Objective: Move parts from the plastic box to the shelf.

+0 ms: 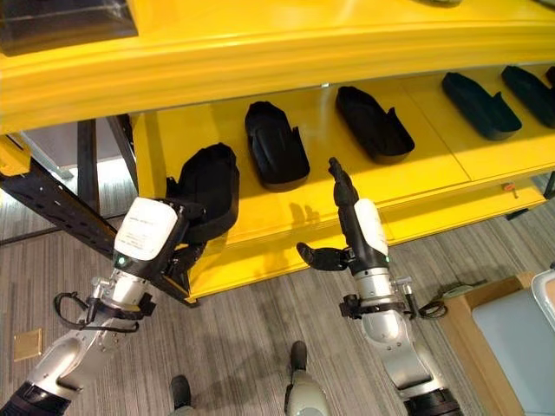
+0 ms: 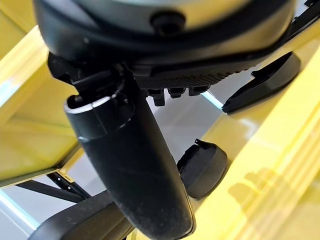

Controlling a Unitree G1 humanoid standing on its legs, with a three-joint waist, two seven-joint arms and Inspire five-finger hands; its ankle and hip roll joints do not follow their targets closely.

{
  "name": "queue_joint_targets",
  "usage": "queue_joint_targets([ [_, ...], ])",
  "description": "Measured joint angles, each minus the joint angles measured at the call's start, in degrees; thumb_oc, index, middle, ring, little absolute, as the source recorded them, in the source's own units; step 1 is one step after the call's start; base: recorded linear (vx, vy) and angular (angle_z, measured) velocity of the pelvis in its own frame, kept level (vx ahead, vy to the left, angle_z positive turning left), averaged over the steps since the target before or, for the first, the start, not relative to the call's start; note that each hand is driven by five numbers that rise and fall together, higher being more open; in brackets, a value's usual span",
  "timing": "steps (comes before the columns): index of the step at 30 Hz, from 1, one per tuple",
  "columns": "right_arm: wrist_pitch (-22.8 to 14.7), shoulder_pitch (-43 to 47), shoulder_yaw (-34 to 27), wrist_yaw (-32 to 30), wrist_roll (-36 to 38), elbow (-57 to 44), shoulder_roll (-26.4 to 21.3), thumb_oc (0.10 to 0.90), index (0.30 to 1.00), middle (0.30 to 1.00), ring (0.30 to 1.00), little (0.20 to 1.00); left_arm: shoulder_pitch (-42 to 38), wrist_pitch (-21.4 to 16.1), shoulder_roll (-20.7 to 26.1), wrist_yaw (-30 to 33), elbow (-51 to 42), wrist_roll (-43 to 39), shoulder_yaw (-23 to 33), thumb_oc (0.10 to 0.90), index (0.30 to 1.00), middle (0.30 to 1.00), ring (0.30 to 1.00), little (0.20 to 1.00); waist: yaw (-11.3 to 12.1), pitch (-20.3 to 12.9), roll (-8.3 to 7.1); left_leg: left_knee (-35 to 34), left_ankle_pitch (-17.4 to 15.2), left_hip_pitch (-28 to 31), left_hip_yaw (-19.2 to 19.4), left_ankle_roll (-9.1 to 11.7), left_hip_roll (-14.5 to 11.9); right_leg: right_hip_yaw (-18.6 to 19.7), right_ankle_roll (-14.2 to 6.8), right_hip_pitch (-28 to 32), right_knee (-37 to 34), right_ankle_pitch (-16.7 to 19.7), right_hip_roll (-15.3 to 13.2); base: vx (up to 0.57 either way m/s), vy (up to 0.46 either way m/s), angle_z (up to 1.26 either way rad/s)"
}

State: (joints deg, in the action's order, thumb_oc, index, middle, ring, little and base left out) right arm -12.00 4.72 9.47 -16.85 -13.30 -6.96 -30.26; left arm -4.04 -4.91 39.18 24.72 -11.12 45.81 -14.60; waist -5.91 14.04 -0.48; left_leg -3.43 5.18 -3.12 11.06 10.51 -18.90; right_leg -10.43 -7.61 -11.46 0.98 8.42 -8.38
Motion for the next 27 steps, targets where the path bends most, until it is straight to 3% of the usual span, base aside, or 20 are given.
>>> queue_joint_targets([
  [6, -0.15, 0.55, 0.01, -0.45, -0.01, -0.07, -0.73, 0.9, 1.0, 1.0, 1.0, 1.0, -3.62, 1.9, 0.04, 2.54, 3.09, 0.78, 1.35, 0.4, 0.3, 0.3, 0.3, 0.3, 0.28, 1.22, -0.15, 0.13, 0.02, -0.87, -0.31, 0.03, 0.0, -0.34, -0.06, -0.66, 0.45, -0.43, -0.09, -0.01, -0.015, 0.03],
  [11, -0.34, 0.99, 0.08, -0.57, 0.0, -0.09, -0.8, 0.9, 1.0, 1.0, 1.0, 1.0, -6.78, 3.79, 0.11, 2.57, 10.95, 2.87, 0.97, 0.4, 0.3, 0.3, 0.3, 0.3, -0.27, 2.59, -0.74, 1.15, -0.01, -2.26, -0.24, -0.01, -0.02, -0.05, 0.05, -3.01, 3.2, -1.91, -0.32, -0.02, -0.003, -0.02],
  [16, -0.32, 2.14, 0.7, -0.64, 0.01, -0.07, -0.85, 0.9, 1.0, 1.0, 1.0, 1.0, -7.57, 4.9, 0.12, 2.59, 11.75, 4.63, 0.66, 0.4, 0.3, 0.3, 0.3, 0.3, -0.17, 3.01, -1.21, 1.88, 0.0, -3.89, -0.23, 0.0, -0.01, 0.21, 0.21, -5.06, 4.61, -2.26, -0.5, 0.0, 0.0, 0.0],
  [23, -0.5, 3.41, 1.15, -0.63, 0.03, -0.05, -0.85, 0.9, 1.0, 1.0, 1.0, 1.0, -15.7, 6.79, 0.32, 3.63, 18.84, 6.61, -3.31, 0.4, 0.3, 0.3, 0.3, 0.3, -0.41, 3.23, -1.59, 2.59, -0.06, -6.21, -0.23, -0.06, -0.01, 0.48, 0.26, -8.2, 7.1, -3.03, -0.72, -0.01, 0.005, 0.0],
  [27, -0.51, 3.39, 1.72, -0.63, 0.05, -0.02, -0.86, 0.9, 1.0, 1.0, 1.0, 1.0, -16.52, 7.54, 0.32, 3.82, 20.4, 7.48, -3.77, 0.4, 0.3, 0.3, 0.3, 0.3, -1.39, 3.28, -1.68, 2.69, -0.06, -6.82, -0.08, -0.06, -0.01, 0.75, 0.41, -9.2, 7.52, -2.92, -0.7, -0.02, 0.011, -0.04],
])
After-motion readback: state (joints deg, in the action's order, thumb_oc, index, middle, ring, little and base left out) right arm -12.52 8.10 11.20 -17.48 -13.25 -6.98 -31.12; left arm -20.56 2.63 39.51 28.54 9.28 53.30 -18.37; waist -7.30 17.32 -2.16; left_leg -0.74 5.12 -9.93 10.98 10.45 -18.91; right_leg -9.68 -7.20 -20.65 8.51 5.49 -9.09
